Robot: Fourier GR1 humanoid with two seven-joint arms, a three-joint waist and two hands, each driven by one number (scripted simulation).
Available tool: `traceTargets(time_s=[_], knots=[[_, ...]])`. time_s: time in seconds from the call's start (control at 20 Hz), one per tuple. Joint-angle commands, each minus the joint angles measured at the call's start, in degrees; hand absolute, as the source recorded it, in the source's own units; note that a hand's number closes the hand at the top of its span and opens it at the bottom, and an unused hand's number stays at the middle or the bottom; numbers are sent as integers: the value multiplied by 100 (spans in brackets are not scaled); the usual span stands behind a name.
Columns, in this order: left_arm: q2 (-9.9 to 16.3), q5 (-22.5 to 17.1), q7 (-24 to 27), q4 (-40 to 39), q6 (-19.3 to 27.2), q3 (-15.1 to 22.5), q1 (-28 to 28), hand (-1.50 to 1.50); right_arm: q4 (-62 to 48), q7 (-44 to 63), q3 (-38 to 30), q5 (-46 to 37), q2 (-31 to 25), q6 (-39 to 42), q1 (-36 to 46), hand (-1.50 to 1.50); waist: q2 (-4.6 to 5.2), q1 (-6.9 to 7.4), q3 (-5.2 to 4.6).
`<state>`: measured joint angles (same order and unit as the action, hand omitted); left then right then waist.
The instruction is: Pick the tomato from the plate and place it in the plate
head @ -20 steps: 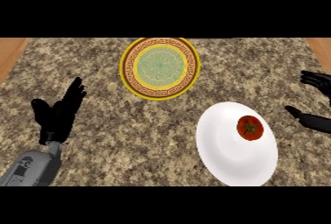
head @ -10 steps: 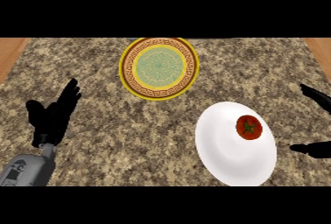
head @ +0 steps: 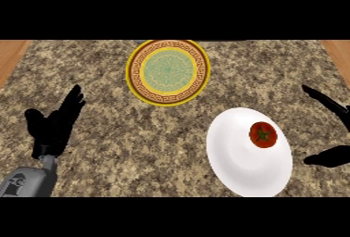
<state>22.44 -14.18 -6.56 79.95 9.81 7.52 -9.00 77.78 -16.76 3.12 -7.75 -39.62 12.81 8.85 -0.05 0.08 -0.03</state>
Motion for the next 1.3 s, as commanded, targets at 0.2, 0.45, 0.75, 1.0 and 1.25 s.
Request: traceTargets(time_s=[0.2, 0.45, 0.75, 1.0, 1.25], knots=[[-200, 136, -84, -58, -56, -115, -34, 0, 178, 913, 451, -1081, 53, 59, 231, -150, 8, 13, 2], [-363, 400, -409, 380, 106, 22, 40, 0, 648, 1609, 617, -1492, 134, 330, 132, -150, -4, 6, 3], [-315, 344, -132, -78, -323, -420, -140, 0, 153, 1808, 709, -1932, 366, 980, 776, -150, 8, 23, 2], [-483, 646, -32, 2, -437, -557, 107, 0, 384, 1869, 467, -2293, 711, 1126, 498, -150, 3, -5, 2], [-548, 562, -122, 22, -638, -709, 87, 0, -644, 1655, 442, -2823, 955, 1026, 1109, -150, 10, 26, 3]])
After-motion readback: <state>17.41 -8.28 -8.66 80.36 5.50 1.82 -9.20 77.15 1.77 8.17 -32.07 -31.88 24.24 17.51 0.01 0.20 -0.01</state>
